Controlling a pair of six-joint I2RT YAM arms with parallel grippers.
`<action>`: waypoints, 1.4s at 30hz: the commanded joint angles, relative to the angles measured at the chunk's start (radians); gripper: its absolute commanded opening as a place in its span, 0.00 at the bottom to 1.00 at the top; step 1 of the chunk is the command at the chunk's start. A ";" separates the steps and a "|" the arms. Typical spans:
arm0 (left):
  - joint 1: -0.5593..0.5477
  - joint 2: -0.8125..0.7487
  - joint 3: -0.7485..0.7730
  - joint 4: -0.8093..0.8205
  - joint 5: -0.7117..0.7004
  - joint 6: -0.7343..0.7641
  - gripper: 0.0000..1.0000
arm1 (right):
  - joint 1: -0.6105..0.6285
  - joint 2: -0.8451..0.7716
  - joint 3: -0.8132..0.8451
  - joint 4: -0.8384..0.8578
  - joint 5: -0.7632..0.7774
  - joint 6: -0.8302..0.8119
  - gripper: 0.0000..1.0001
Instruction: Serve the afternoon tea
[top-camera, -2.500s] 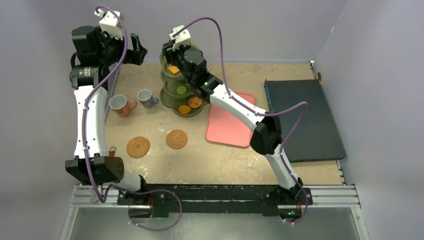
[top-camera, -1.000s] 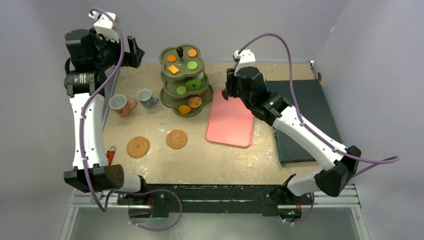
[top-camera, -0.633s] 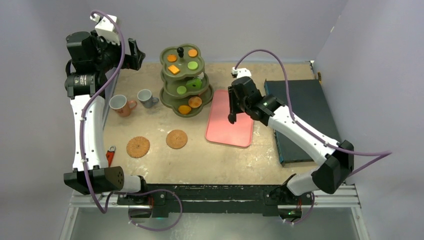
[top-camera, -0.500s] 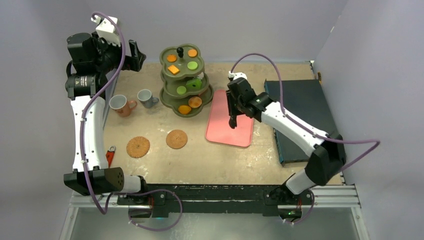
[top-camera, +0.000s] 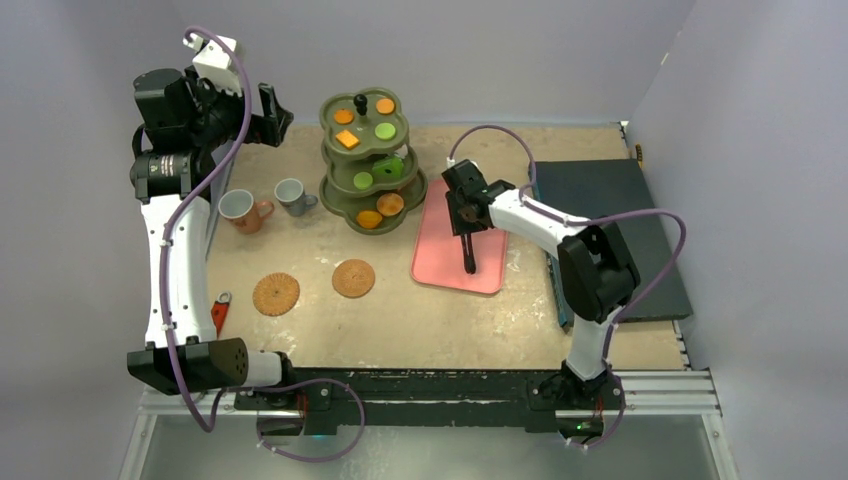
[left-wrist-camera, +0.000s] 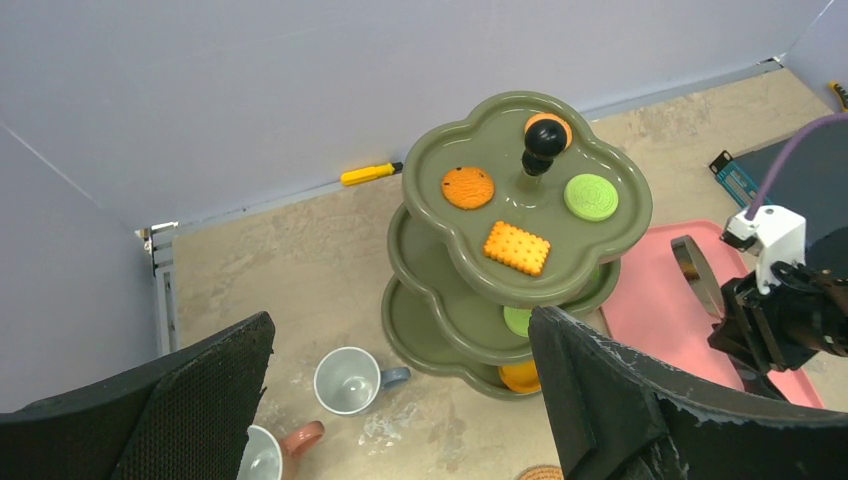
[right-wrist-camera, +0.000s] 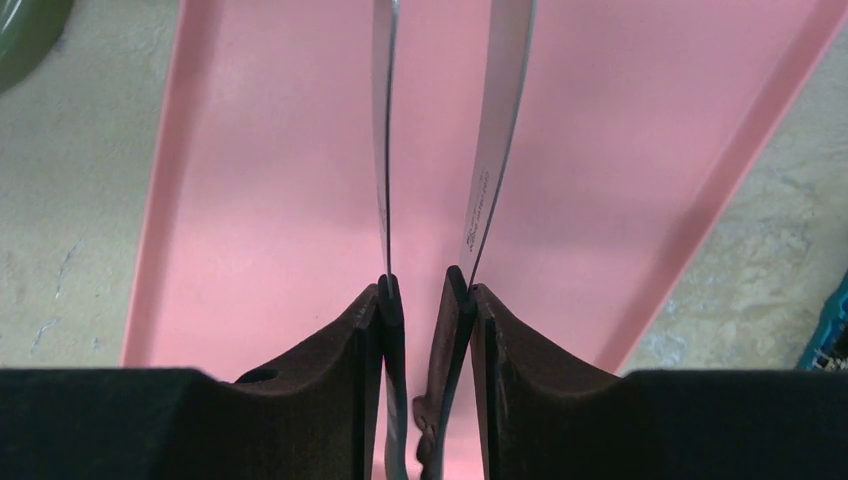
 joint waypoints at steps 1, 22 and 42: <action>0.009 -0.029 0.005 0.008 0.014 0.024 0.99 | -0.027 0.026 0.052 0.050 -0.012 -0.030 0.38; 0.009 -0.015 0.013 0.008 0.009 0.021 0.99 | -0.061 0.105 -0.027 0.199 0.017 0.014 0.55; 0.010 -0.022 0.024 -0.019 0.013 0.030 0.99 | 0.290 -0.239 -0.267 0.211 0.194 0.259 0.78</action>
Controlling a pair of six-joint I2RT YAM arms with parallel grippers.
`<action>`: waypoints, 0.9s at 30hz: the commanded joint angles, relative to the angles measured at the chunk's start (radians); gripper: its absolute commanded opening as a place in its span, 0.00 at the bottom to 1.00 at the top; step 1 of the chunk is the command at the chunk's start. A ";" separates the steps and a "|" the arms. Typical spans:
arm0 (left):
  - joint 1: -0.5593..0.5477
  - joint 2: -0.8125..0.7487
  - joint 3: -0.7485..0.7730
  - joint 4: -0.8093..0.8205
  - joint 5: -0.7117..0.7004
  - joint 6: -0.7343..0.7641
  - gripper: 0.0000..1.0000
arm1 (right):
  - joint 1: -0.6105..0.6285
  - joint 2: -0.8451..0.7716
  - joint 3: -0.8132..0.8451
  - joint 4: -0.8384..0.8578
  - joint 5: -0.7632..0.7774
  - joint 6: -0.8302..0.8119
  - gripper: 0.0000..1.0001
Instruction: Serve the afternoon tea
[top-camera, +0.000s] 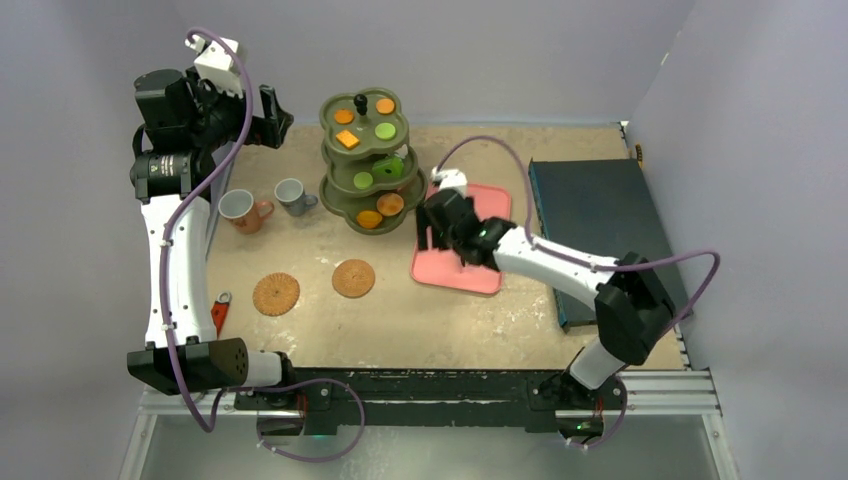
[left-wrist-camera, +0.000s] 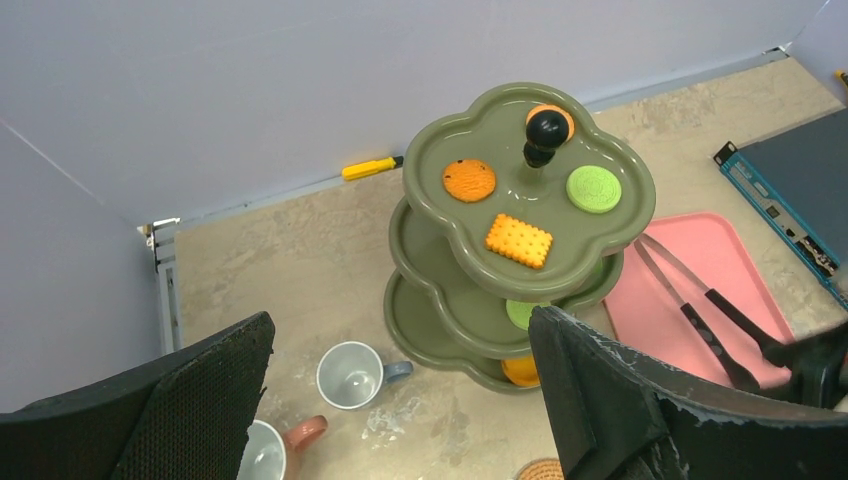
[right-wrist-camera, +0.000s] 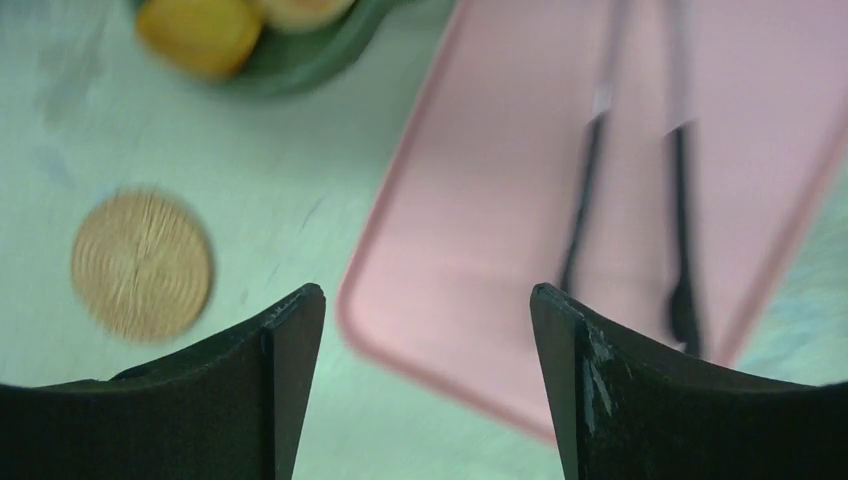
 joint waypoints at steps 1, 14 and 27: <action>0.009 -0.021 0.027 -0.012 0.012 0.017 0.99 | 0.146 -0.003 -0.118 -0.022 0.064 0.153 0.76; 0.010 -0.023 0.037 -0.026 0.005 0.028 0.99 | 0.238 -0.114 -0.388 0.043 -0.058 0.389 0.46; 0.010 -0.023 0.002 -0.052 0.011 0.060 0.99 | 0.022 -0.033 -0.385 0.169 -0.068 0.281 0.43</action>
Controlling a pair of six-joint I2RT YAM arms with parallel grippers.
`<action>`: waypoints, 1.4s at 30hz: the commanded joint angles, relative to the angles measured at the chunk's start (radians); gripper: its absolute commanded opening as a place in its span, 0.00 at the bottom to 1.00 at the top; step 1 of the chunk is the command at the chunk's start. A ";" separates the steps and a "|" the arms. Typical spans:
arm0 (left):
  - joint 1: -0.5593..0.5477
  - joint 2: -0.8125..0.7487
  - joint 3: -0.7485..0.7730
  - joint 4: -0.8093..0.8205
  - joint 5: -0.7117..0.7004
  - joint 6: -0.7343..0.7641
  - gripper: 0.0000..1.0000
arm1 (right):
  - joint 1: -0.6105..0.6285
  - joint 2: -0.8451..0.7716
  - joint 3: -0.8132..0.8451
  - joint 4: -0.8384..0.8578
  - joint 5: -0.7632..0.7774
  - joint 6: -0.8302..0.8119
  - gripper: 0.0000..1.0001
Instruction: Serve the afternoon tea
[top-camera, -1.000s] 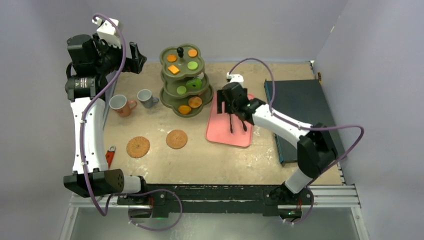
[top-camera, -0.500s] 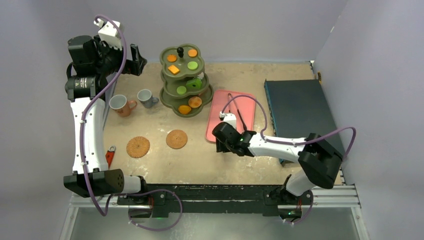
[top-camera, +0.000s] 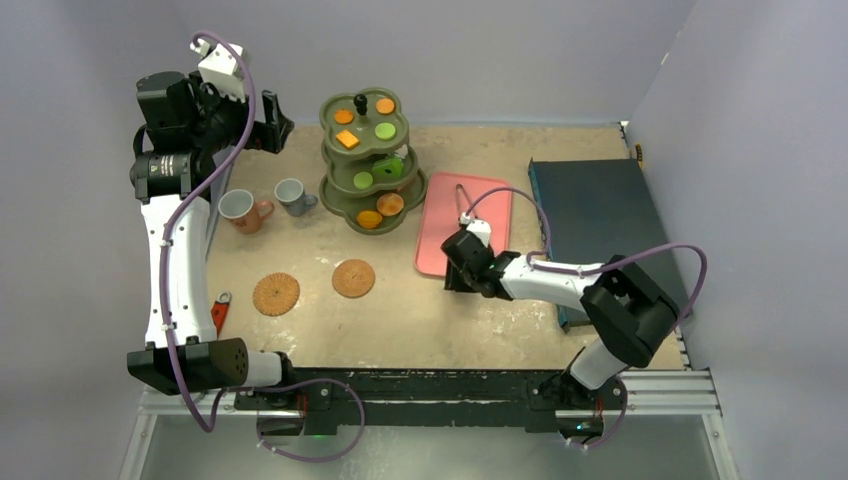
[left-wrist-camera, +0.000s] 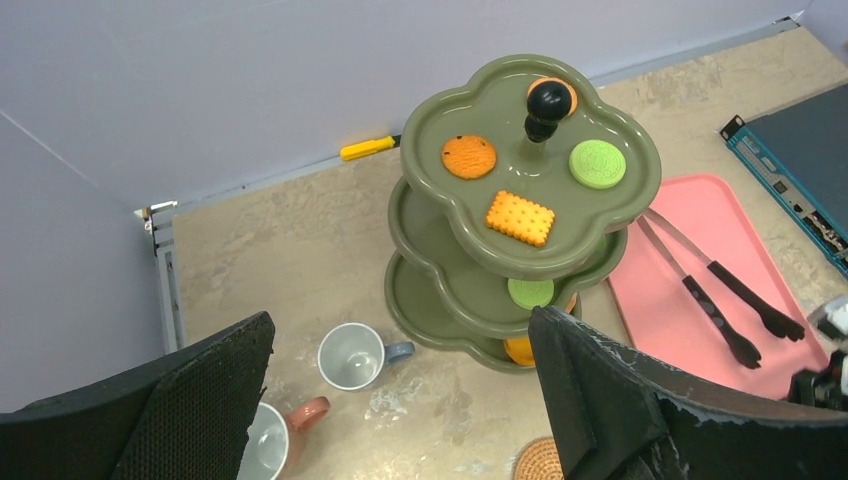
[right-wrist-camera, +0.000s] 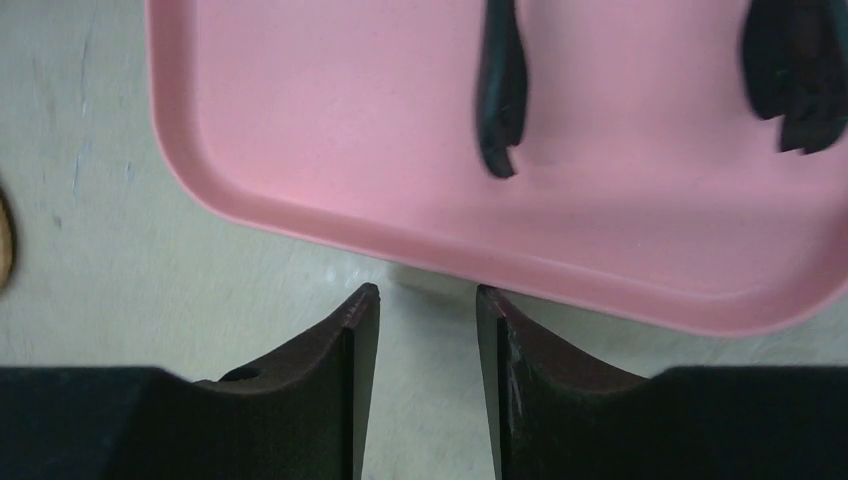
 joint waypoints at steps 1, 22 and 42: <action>0.009 -0.024 -0.013 0.001 0.014 0.027 0.99 | -0.087 0.001 0.016 0.061 0.018 -0.059 0.43; 0.002 0.048 -0.091 0.075 0.215 -0.021 0.93 | -0.341 0.181 0.230 0.170 -0.043 -0.219 0.41; -0.283 0.493 0.306 0.105 -0.015 0.009 0.82 | -0.370 -0.192 -0.038 0.257 -0.155 -0.218 0.42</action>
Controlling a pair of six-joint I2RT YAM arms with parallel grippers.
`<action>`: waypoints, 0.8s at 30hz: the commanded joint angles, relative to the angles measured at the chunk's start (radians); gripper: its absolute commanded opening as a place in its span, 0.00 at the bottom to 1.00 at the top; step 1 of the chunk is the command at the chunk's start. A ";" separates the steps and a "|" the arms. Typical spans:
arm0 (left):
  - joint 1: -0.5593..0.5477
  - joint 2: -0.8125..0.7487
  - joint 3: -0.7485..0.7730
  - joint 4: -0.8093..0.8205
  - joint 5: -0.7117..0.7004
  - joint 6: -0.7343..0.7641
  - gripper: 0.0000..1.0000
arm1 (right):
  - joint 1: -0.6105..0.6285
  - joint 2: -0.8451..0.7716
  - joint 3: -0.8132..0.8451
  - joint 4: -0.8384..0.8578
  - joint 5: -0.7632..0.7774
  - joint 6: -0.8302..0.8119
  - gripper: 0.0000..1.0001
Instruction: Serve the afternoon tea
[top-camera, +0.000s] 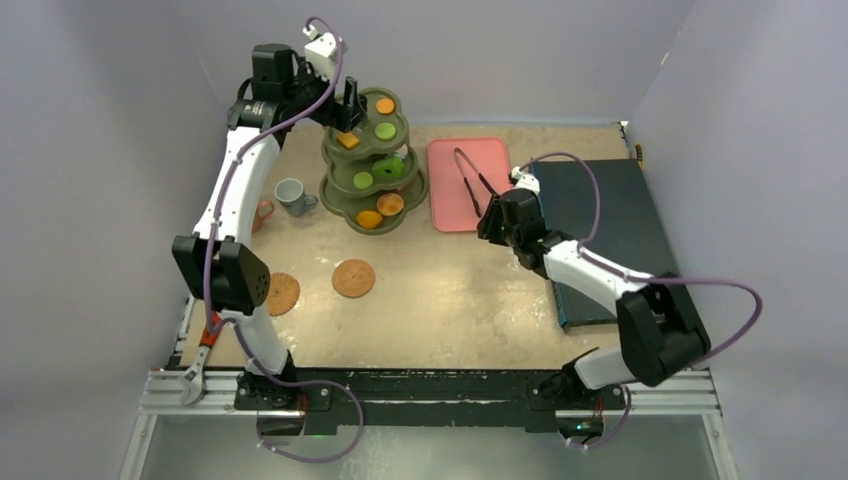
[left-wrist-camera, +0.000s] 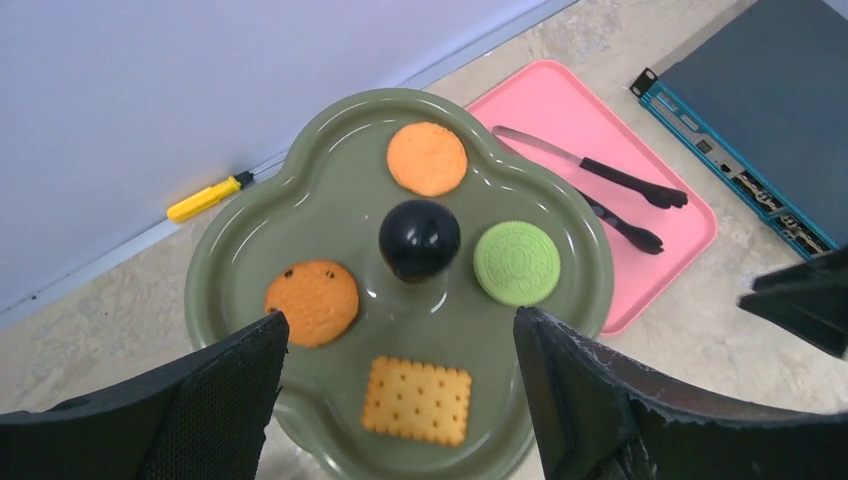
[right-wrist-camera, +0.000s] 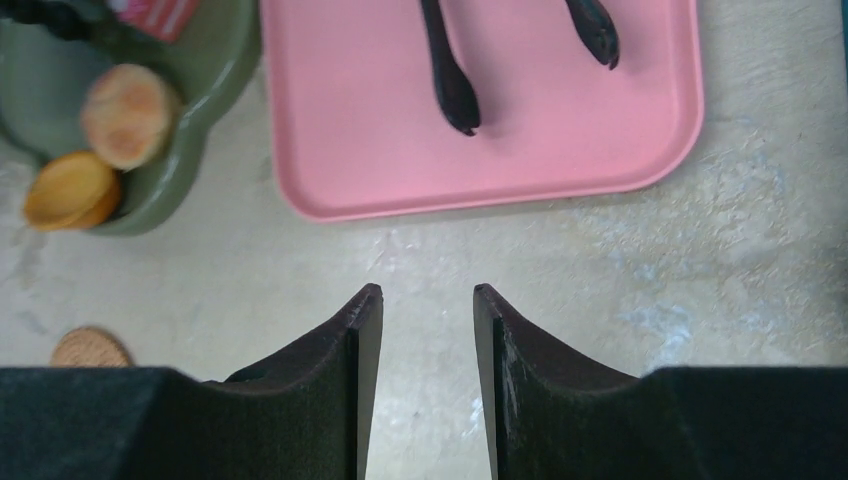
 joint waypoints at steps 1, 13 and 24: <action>-0.027 0.065 0.085 0.036 -0.051 0.005 0.81 | 0.024 -0.106 -0.055 0.032 -0.054 0.008 0.41; -0.078 0.169 0.149 0.075 -0.059 0.007 0.54 | 0.136 -0.160 -0.029 0.023 -0.065 -0.001 0.39; -0.091 0.211 0.143 0.147 -0.101 0.020 0.18 | 0.164 -0.179 -0.024 0.002 -0.032 -0.022 0.36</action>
